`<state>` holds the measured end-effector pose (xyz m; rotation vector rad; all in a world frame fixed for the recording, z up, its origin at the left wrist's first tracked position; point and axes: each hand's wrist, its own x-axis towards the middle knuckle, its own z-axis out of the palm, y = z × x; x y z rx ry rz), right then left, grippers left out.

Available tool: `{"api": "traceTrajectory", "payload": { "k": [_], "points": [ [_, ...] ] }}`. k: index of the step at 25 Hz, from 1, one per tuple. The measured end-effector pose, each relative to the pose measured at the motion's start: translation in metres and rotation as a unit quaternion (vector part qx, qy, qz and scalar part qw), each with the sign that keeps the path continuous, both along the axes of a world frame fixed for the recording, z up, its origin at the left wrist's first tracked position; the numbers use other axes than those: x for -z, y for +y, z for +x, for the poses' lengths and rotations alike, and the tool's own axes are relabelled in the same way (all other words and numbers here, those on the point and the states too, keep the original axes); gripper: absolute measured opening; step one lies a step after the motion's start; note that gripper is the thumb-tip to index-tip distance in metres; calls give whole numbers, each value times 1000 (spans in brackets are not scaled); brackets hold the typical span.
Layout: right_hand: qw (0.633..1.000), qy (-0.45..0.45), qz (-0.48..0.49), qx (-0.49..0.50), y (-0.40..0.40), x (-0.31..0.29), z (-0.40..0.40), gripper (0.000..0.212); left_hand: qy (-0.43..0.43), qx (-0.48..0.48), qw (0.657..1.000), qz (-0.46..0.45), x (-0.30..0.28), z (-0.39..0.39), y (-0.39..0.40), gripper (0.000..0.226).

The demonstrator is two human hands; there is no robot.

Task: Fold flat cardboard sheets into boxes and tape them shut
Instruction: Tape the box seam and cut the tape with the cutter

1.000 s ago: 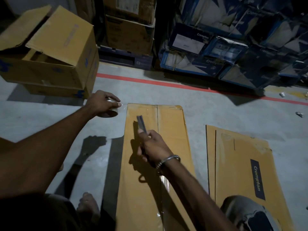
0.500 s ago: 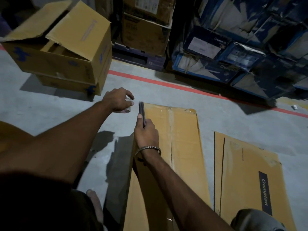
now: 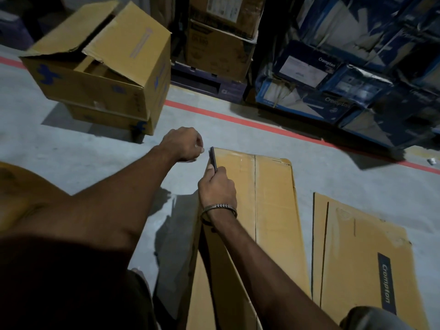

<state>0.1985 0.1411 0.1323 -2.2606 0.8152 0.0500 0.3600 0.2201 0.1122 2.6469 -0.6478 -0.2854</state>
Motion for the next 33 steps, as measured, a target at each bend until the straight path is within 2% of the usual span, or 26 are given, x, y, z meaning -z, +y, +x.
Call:
{"api": "traceTrajectory", "payload": {
  "k": [5, 12, 17, 28, 33],
  "points": [
    [996, 24, -76, -27, 9, -2, 7, 42, -32, 12, 999, 13, -6, -3, -5, 18],
    [992, 75, -92, -44, 13, -15, 26, 35, -70, 47, 996, 42, -3, -4, -9, 20],
    [982, 109, -132, -74, 12, -29, 33, 38, -114, 79, 988, 65, -2, -5, -8, 22],
    [985, 121, -100, -67, 10, -37, 42, 29, -135, 104, 981, 89, -3, -7, -7, 24],
    [985, 125, -95, -67, 6, -42, 35, 34, -130, 92, 985, 72, -1, -5, -6, 23]
  ]
}}
